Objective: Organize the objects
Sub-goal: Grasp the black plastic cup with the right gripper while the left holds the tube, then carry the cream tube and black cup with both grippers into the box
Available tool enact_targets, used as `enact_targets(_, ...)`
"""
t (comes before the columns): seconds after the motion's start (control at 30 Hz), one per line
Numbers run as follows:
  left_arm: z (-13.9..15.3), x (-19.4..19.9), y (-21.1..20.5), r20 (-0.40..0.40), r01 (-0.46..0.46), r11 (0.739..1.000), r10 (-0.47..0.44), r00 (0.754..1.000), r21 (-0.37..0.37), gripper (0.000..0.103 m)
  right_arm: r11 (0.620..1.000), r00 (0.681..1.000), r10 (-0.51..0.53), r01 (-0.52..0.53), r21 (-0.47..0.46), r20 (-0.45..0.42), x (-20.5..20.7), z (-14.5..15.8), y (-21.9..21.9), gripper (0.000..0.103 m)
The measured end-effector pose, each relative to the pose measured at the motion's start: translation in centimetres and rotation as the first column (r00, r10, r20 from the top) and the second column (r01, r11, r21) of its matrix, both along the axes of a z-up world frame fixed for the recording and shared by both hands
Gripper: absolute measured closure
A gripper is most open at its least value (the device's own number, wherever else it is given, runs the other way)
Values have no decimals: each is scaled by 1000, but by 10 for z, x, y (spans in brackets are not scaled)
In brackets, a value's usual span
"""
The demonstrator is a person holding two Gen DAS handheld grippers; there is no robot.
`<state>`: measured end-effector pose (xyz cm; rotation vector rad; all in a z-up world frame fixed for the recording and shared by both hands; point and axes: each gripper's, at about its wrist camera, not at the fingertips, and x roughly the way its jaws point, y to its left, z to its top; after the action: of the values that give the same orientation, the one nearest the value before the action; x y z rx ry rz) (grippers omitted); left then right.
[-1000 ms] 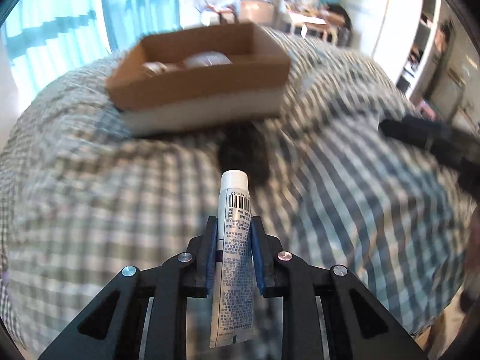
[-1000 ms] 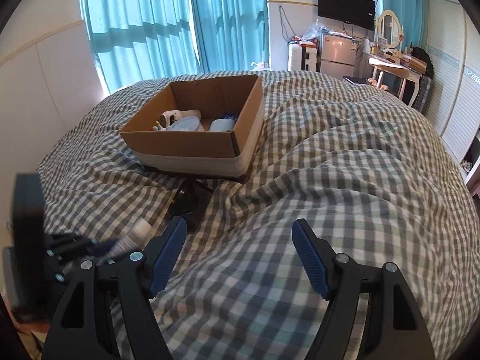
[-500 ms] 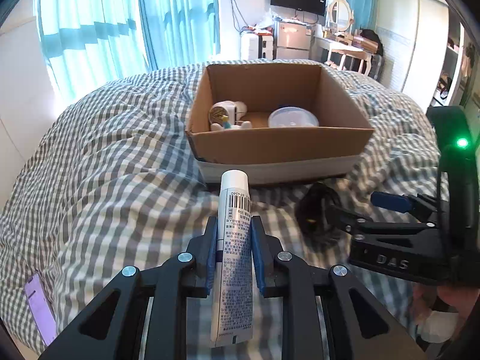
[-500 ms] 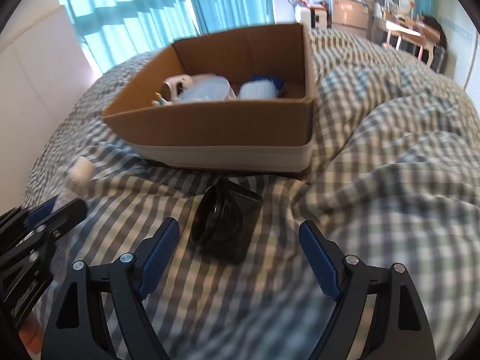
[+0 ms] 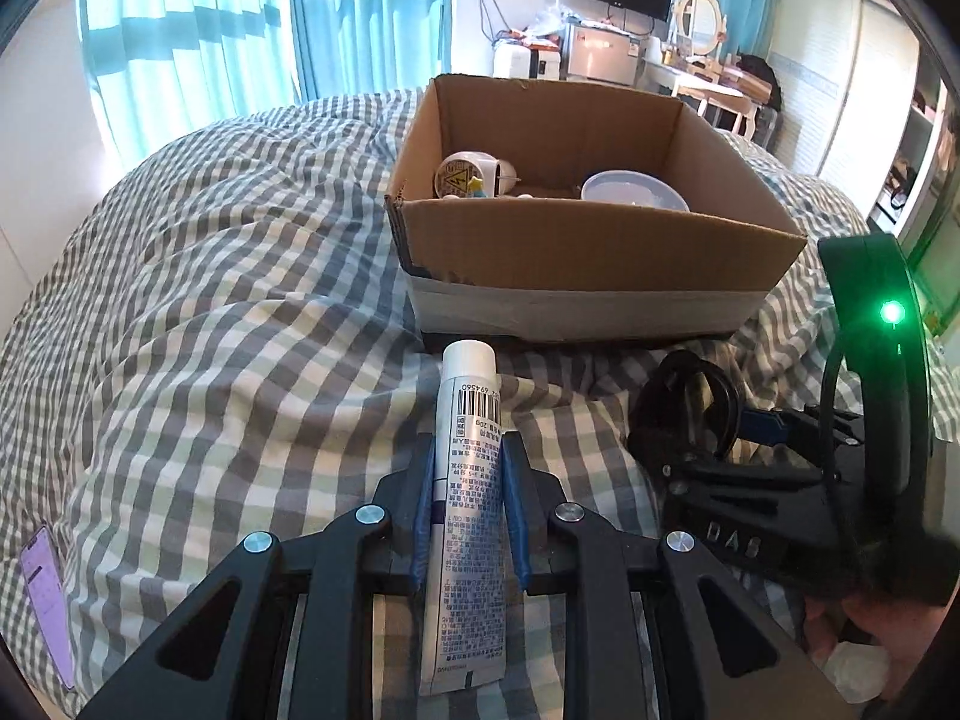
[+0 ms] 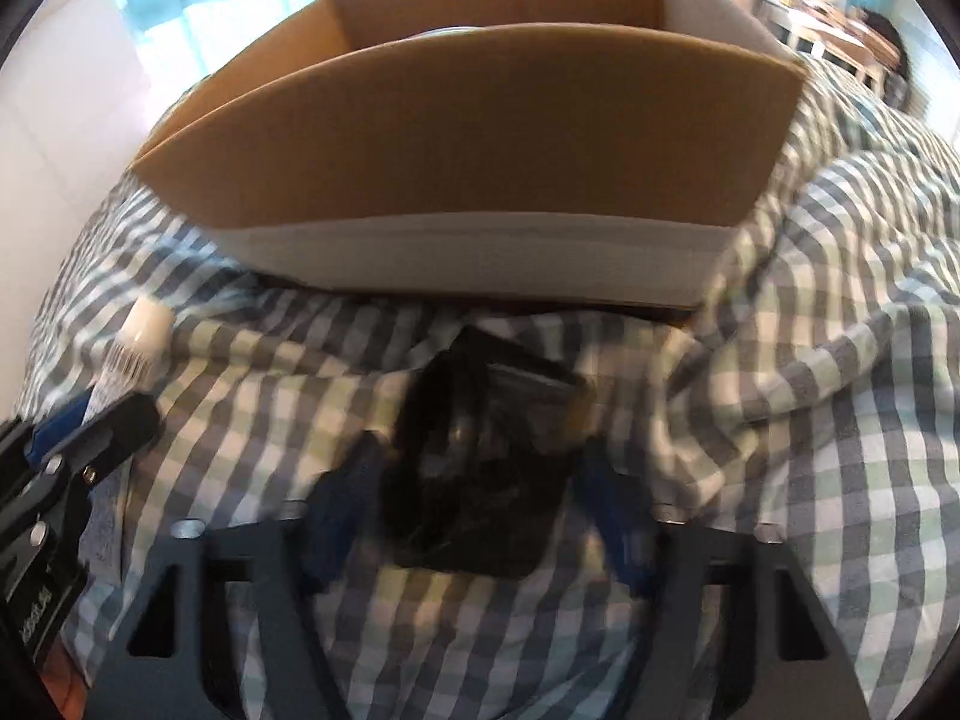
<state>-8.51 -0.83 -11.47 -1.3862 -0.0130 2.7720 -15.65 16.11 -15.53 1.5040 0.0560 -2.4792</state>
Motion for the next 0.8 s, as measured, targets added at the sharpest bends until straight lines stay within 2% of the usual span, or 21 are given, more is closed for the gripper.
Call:
enact_targets(0.17, 7, 10, -1, -20, -2, 1000, 2, 1000, 13, 83, 1000, 998, 21, -20, 19, -63, 19, 19, -1, 41)
enact_targets(0.4, 21, 28, 1, -43, 4, 999, -2, 999, 42, 83, 999, 985, 33, -27, 33, -171, 59, 59, 4, 41)
enact_targets(0.8, 72, 43, 9, -143, 27, 999, -20, 989, 46, 83, 999, 942, 40, -27, 44, -333, 85, 128, 9, 41)
